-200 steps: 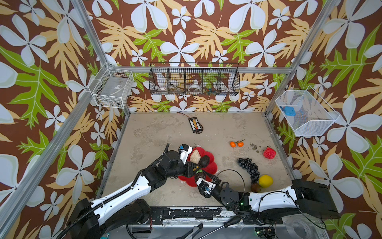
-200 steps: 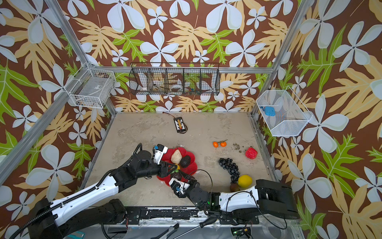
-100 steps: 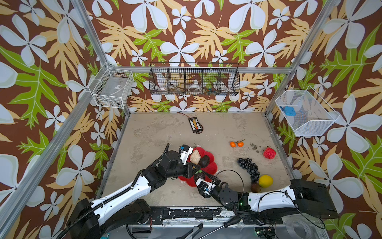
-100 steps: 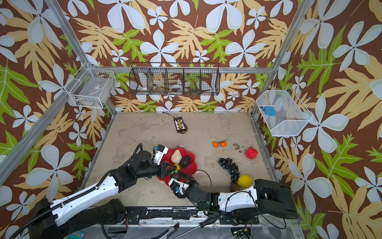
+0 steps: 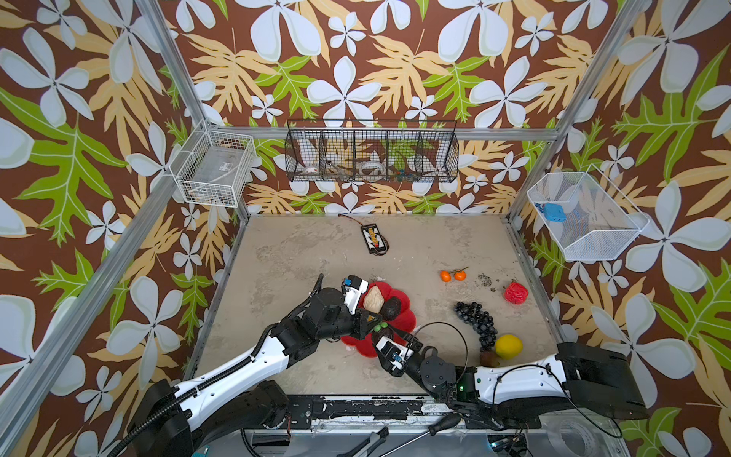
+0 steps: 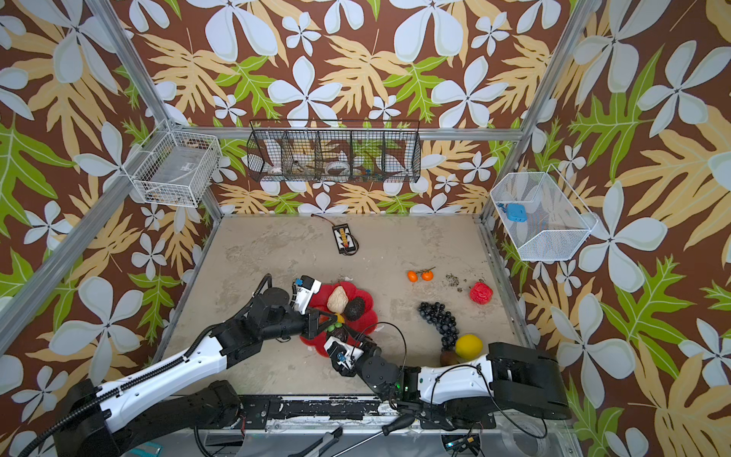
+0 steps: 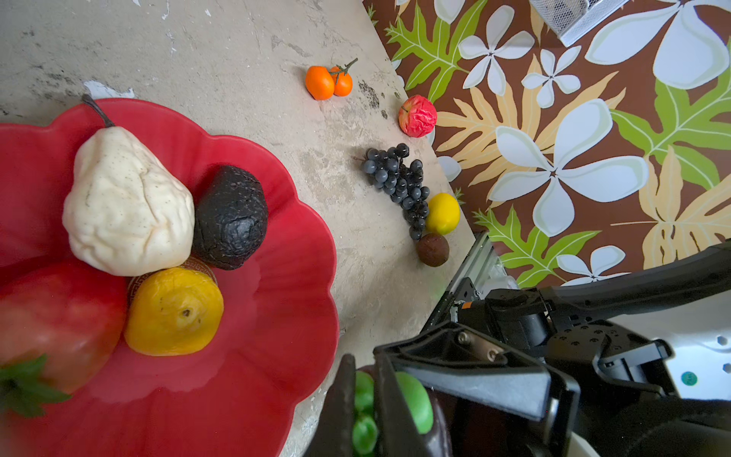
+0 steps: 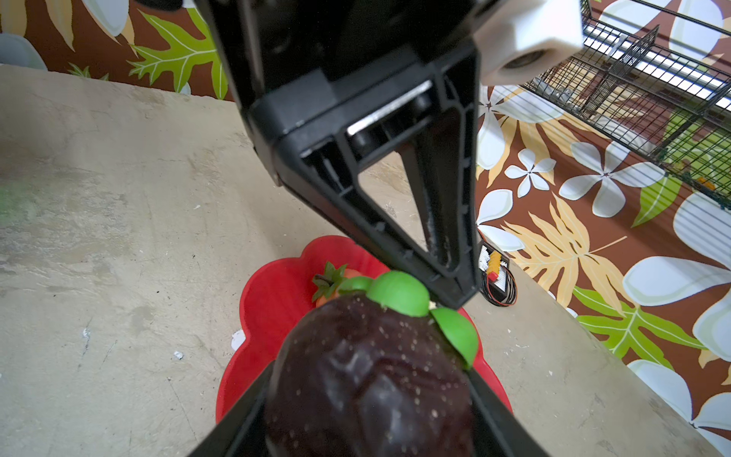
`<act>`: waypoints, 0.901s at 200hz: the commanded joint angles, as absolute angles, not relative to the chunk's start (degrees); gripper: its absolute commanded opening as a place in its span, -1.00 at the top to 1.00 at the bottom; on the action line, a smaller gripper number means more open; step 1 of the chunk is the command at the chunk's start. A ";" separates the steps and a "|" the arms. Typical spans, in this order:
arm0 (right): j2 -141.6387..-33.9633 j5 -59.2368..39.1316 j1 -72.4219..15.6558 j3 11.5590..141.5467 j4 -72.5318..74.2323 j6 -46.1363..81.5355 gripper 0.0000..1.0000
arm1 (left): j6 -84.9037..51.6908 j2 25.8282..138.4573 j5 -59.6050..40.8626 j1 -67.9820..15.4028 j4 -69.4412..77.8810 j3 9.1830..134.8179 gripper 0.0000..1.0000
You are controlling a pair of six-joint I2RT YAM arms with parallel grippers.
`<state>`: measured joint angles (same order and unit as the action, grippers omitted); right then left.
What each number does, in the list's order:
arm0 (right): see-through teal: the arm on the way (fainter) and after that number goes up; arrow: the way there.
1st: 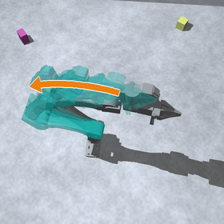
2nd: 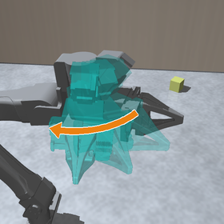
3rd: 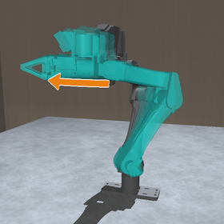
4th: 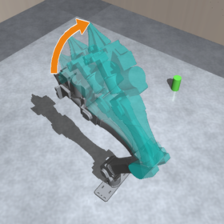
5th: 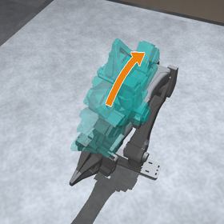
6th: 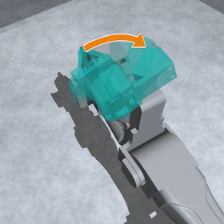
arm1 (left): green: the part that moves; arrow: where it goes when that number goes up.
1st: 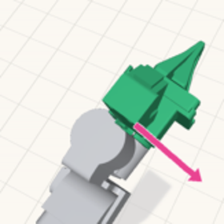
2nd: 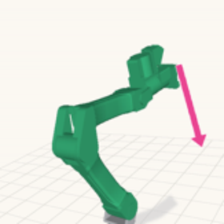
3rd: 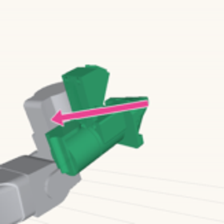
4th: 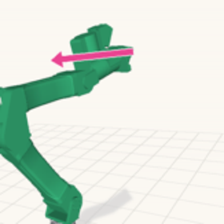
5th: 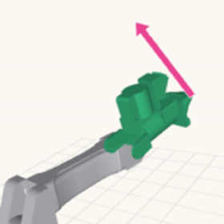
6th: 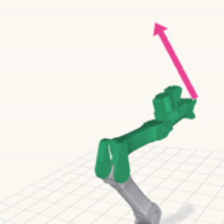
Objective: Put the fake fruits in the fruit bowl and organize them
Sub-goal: 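Hold the mangosteen up to the left gripper with the right gripper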
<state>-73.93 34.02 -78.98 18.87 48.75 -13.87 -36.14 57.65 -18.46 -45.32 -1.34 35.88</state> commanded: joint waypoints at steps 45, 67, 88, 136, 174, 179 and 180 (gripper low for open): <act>-72.71 35.02 -78.22 20.04 46.20 -9.78 -0.99 | -37.13 57.82 -17.73 -45.26 -0.77 35.85 0.83; -69.51 34.23 -78.22 19.63 43.27 -8.78 -0.99 | -35.55 58.18 -14.99 -45.26 -2.07 36.47 0.86; -62.62 33.36 -77.82 18.64 37.50 -6.94 -0.99 | -32.59 58.05 -8.83 -45.26 -4.84 36.83 0.88; -45.17 35.92 -72.10 18.24 19.08 5.25 -0.99 | -28.18 56.19 9.13 -48.04 -8.07 35.37 0.96; -36.97 37.68 -68.27 13.85 16.01 11.02 -0.99 | -27.19 56.18 22.92 -54.48 -7.76 33.26 0.99; -36.33 37.79 -68.06 13.23 16.04 11.31 -0.99 | -27.09 56.29 23.89 -54.64 -7.75 32.99 0.99; -36.18 37.79 -68.00 13.12 16.06 11.37 -0.99 | -27.08 56.31 24.08 -54.70 -7.79 32.93 0.99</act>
